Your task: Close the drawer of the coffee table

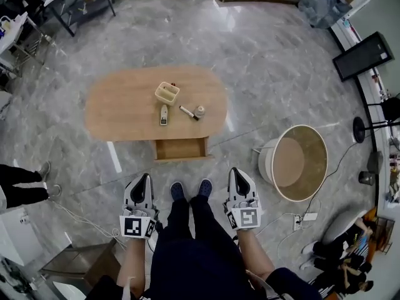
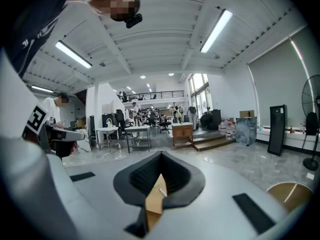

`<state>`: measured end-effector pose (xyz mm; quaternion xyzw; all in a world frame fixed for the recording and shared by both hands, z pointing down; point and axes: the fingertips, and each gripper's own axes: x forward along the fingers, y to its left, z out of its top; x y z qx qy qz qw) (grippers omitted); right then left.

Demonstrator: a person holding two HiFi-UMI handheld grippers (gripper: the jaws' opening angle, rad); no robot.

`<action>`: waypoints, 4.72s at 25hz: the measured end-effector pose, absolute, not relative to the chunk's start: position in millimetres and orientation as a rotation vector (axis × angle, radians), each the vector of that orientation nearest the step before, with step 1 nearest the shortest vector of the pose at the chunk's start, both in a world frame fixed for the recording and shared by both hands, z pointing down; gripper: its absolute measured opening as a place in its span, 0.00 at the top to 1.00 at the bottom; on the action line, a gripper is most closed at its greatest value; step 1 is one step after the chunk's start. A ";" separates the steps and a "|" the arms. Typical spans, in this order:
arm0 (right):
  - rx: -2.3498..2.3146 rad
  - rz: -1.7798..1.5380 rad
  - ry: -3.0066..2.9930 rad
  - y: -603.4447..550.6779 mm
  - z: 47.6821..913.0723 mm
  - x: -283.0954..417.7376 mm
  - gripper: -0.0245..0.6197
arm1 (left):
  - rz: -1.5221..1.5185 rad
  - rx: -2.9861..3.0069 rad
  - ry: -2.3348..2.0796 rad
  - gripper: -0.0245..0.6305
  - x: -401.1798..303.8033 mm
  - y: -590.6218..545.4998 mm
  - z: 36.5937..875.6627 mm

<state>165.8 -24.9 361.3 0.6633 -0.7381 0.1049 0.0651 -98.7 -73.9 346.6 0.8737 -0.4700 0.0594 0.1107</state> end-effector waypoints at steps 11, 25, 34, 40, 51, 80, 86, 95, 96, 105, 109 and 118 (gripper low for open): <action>1.892 0.447 -2.218 -35.3 519.7 146.7 0.92 | 0.301 2.473 -1.392 0.93 -109.5 -79.0 497.2; 1.752 0.490 -2.221 -43.4 652.1 124.0 0.92 | 0.395 2.456 -1.317 0.93 -108.9 -78.6 620.2; 1.699 0.637 -2.144 -30.5 769.8 117.3 0.92 | 0.550 2.377 -1.257 0.93 -108.2 -65.7 756.5; 1.623 0.716 -2.100 -22.6 835.3 104.9 0.92 | 0.618 2.286 -1.235 0.93 -114.1 -59.8 824.6; 1.578 1.016 -1.905 -14.0 960.5 109.8 0.92 | 0.761 2.109 -1.195 0.93 -127.8 -42.8 934.5; 1.734 1.079 -1.908 -40.3 985.9 115.5 0.92 | 0.671 2.022 -1.239 0.93 -134.0 -87.4 983.7; 1.712 1.051 -1.916 -48.0 976.7 113.1 0.92 | 0.679 2.038 -1.245 0.93 -136.1 -98.1 973.1; 1.704 1.032 -1.920 -66.0 975.7 118.4 0.92 | 0.679 2.076 -1.230 0.93 -131.9 -112.5 968.6; 1.705 1.030 -1.923 -68.7 975.9 119.0 0.92 | 0.677 2.079 -1.231 0.93 -131.3 -115.1 968.3; 1.759 1.058 -1.936 -92.8 975.5 124.3 0.92 | 0.646 2.098 -1.239 0.93 -126.5 -138.1 967.0; 1.800 1.106 -1.946 -102.2 975.8 126.0 0.92 | 0.636 2.110 -1.242 0.93 -124.9 -147.7 967.7; 1.876 1.184 -1.967 -120.6 976.3 126.4 0.92 | 0.611 2.111 -1.269 0.93 -124.2 -170.4 967.6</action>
